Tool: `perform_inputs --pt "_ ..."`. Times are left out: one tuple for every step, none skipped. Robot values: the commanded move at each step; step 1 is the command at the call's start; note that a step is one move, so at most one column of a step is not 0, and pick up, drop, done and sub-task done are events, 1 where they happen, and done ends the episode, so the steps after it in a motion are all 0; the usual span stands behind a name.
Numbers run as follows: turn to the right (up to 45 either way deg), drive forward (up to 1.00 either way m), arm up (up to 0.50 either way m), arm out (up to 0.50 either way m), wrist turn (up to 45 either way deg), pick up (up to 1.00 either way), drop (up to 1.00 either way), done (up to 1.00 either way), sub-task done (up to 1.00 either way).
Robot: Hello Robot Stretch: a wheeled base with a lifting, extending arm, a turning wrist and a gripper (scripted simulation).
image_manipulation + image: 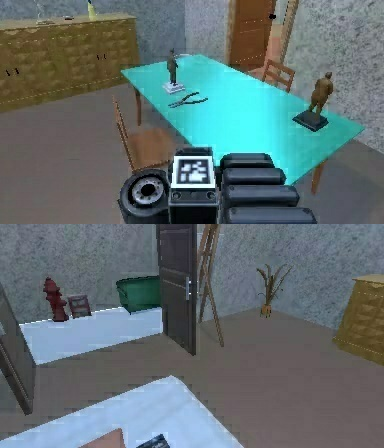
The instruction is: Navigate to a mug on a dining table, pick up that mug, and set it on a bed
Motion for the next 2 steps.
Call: perform_inputs --pt "12.0 0.0 0.0 0.0 0.0 0.0 0.0 0.0 0.0" --pt "-45.0 0.0 0.0 0.0 0.0 0.0 0.0 0.0 0.0"
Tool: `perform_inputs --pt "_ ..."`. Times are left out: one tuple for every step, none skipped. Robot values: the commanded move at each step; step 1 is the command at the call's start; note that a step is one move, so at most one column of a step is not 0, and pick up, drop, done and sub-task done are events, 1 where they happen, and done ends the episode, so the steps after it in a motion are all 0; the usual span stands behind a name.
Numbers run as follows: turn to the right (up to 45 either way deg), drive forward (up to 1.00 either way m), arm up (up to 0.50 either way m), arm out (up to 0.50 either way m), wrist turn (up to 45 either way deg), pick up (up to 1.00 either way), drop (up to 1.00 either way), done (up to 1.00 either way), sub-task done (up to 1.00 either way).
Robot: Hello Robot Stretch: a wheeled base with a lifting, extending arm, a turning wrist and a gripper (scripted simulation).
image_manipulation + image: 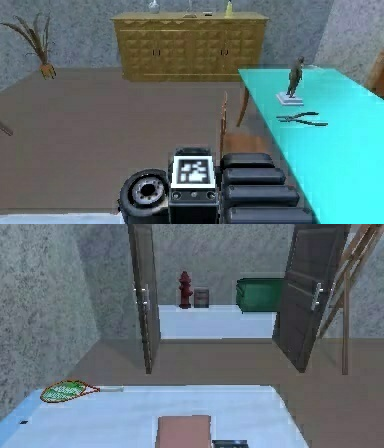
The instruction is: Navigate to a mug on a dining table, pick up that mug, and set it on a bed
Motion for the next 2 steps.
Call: perform_inputs --pt "-45.0 0.0 0.0 0.0 0.0 0.0 0.0 0.0 0.0" --pt "-18.0 0.0 0.0 0.0 0.0 0.0 0.0 0.0 0.0"
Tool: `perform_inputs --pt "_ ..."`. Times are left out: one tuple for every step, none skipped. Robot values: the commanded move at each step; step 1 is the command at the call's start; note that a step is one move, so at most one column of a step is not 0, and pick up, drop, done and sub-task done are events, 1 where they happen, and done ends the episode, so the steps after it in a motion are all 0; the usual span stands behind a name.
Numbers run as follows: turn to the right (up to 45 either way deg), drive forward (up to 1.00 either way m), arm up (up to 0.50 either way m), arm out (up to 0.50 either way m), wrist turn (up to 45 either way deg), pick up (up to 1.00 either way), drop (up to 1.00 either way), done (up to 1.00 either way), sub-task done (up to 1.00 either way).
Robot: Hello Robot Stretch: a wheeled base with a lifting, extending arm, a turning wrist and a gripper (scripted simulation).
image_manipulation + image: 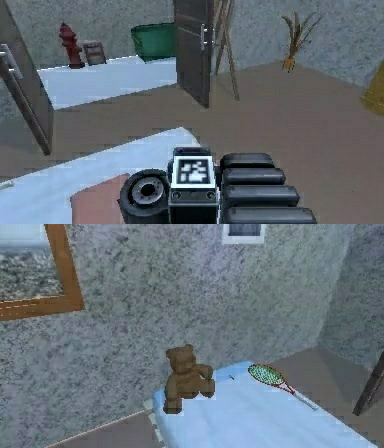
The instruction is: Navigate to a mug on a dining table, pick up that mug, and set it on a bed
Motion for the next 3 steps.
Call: perform_inputs --pt "45.0 0.0 0.0 0.0 0.0 0.0 0.0 0.0 0.0" --pt "45.0 0.0 0.0 0.0 0.0 0.0 0.0 0.0 0.0" --pt "6.0 0.0 0.0 0.0 0.0 0.0 0.0 0.0 0.0"
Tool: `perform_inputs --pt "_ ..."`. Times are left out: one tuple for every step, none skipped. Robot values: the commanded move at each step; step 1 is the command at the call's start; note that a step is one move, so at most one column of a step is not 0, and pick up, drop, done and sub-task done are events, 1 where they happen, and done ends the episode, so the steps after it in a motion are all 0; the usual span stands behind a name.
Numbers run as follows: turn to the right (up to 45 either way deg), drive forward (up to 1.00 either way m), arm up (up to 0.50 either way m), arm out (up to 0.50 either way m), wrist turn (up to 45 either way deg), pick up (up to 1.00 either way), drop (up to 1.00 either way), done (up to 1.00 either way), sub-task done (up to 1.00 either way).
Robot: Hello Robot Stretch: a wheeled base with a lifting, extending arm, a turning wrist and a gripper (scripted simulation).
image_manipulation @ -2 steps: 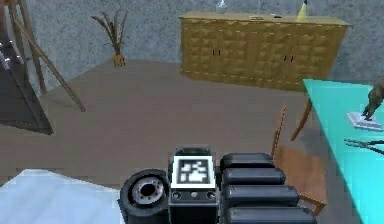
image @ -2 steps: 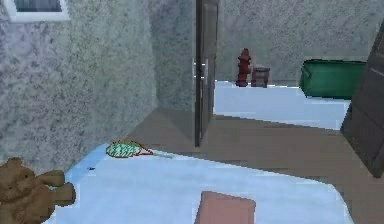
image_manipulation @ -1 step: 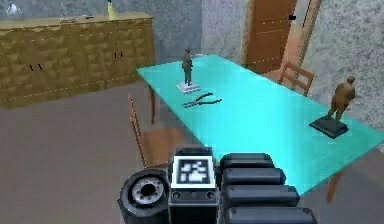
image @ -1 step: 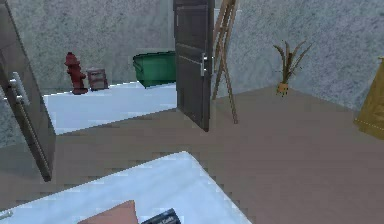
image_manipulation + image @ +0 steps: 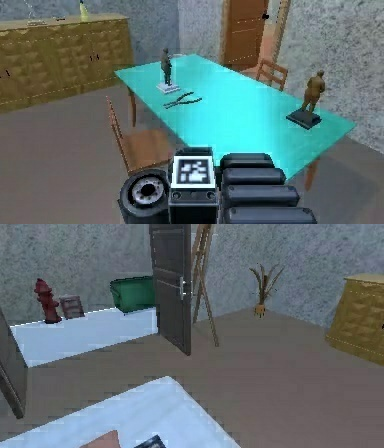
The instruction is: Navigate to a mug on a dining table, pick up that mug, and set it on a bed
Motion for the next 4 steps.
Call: perform_inputs --pt "-45.0 0.0 0.0 0.0 0.0 0.0 0.0 0.0 0.0" --pt "-30.0 0.0 0.0 0.0 0.0 0.0 0.0 0.0 0.0" --pt "-39.0 0.0 0.0 0.0 0.0 0.0 0.0 0.0 0.0" --pt "0.0 0.3 0.0 0.0 0.0 0.0 0.0 0.0 0.0"
